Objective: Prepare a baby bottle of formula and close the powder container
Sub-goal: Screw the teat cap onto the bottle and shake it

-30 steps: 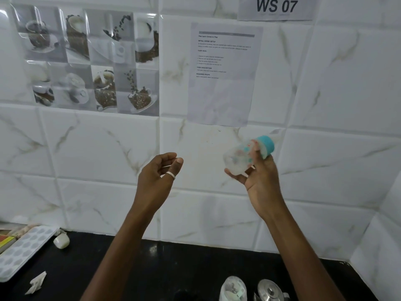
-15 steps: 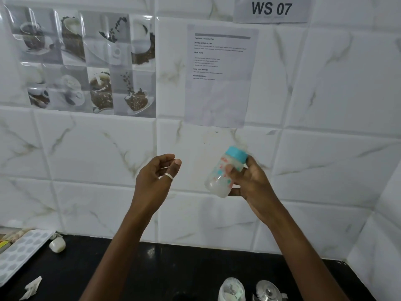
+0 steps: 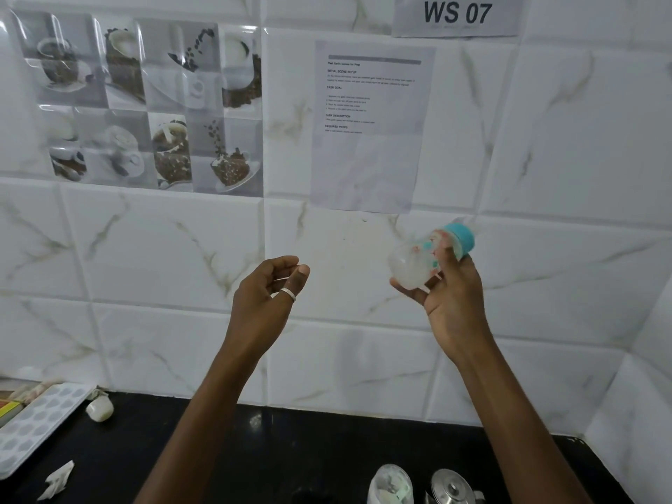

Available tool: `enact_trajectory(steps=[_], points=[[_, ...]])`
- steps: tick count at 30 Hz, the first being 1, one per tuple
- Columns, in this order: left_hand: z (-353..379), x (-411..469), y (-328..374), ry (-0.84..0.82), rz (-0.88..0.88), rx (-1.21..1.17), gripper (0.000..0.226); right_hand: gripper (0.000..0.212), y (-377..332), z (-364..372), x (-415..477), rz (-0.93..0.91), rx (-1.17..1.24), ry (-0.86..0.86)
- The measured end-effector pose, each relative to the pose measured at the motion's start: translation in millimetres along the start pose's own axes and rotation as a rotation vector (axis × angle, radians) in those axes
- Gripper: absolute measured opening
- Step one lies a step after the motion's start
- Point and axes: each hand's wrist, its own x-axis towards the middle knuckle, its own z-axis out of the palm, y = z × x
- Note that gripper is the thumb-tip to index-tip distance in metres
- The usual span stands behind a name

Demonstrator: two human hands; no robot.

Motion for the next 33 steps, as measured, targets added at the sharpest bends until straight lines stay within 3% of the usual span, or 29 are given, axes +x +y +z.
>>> enact_trajectory(steps=[5, 10, 12, 16, 21, 26, 31, 33], points=[[0, 1, 2, 0.009, -0.006, -0.007, 0.021, 0.056, 9, 1, -7, 0.093, -0.362, -0.173], [-3, 1, 4, 0.008, 0.007, -0.003, 0.019, 0.055, -3, 1, 4, -0.012, 0.023, 0.027], [-4, 1, 4, 0.013, 0.01, 0.003, 0.018, 0.058, 3, 3, 1, 0.0, -0.04, 0.01], [-2, 2, 6, 0.021, 0.006, -0.012, 0.018, 0.061, 18, 2, -9, 0.107, -0.357, -0.195], [-4, 1, 7, 0.015, 0.01, -0.004, 0.022, 0.055, 2, 2, 4, -0.002, 0.058, 0.005], [-5, 1, 5, 0.019, 0.001, -0.003, 0.022, 0.065, 14, 3, -7, 0.118, -0.327, -0.187], [-6, 0, 5, 0.019, 0.001, -0.008, 0.027, 0.055, 3, 0, 1, 0.03, 0.058, -0.021], [-7, 0, 5, 0.026, 0.0, -0.01, 0.029, 0.055, 6, 3, 0, 0.031, -0.034, -0.047]])
